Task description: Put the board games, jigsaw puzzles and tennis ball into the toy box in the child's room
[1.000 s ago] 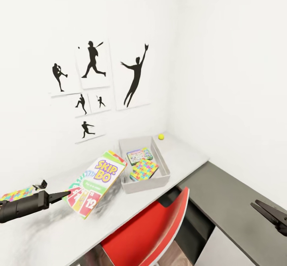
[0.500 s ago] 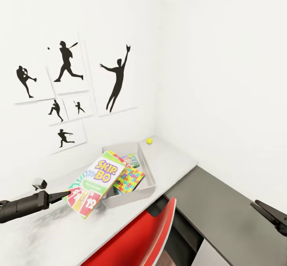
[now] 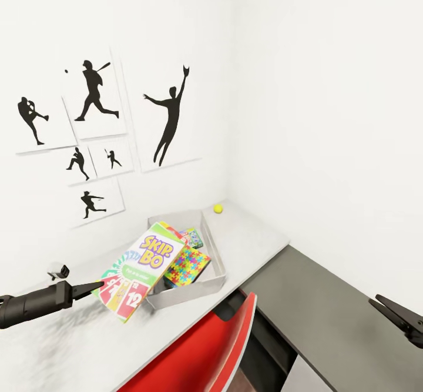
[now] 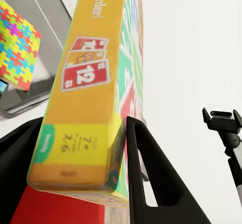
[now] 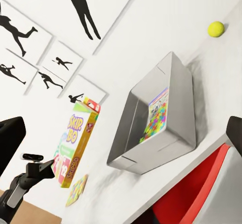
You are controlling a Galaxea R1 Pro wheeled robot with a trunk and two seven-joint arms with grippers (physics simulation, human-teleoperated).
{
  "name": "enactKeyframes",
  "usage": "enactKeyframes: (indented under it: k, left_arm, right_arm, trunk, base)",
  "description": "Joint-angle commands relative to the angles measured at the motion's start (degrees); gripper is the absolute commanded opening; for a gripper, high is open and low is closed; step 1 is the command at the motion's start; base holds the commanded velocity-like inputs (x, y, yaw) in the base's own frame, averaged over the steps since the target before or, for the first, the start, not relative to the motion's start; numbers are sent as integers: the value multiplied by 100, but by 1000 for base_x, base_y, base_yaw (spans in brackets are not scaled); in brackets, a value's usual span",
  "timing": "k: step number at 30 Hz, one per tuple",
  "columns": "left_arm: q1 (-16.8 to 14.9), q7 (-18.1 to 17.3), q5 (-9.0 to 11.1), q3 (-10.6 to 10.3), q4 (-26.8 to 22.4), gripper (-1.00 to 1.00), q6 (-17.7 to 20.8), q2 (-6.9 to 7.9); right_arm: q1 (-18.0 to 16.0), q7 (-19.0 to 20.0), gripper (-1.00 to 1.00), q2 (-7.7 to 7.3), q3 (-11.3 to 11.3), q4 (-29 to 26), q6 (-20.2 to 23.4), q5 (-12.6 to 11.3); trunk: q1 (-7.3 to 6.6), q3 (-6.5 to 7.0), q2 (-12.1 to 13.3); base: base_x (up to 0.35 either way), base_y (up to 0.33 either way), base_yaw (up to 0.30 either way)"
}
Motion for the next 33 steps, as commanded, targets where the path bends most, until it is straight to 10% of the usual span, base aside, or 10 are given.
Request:
enactKeyframes:
  k: [1,17,22,33]
  left_arm:
    - [-4,-25,-3,1,-1,-100,60,1]
    - [-418,-25,-31,-24,2,-100,361,-87]
    - [-852,214,-130,-34,25,-100,374,-441]
    - [-1593,2037,-184,-26,207,-100,374,-1438]
  right_arm:
    - [-1,4,100,-2,-1,-1,23,-10]
    - [-1,11,100,17,-3,-3,32,-10]
    - [-1,13,100,39,-8,-3,34,-10]
    - [-1,22,100,42,-42,6,42,-13]
  trunk:
    - [4,-12,-12]
    - [4,-12,-12]
    - [4,-12,-12]
    - [4,-12,-12]
  base:
    - [0,0,0]
    - [0,0,0]
    - [0,0,0]
    - [0,0,0]
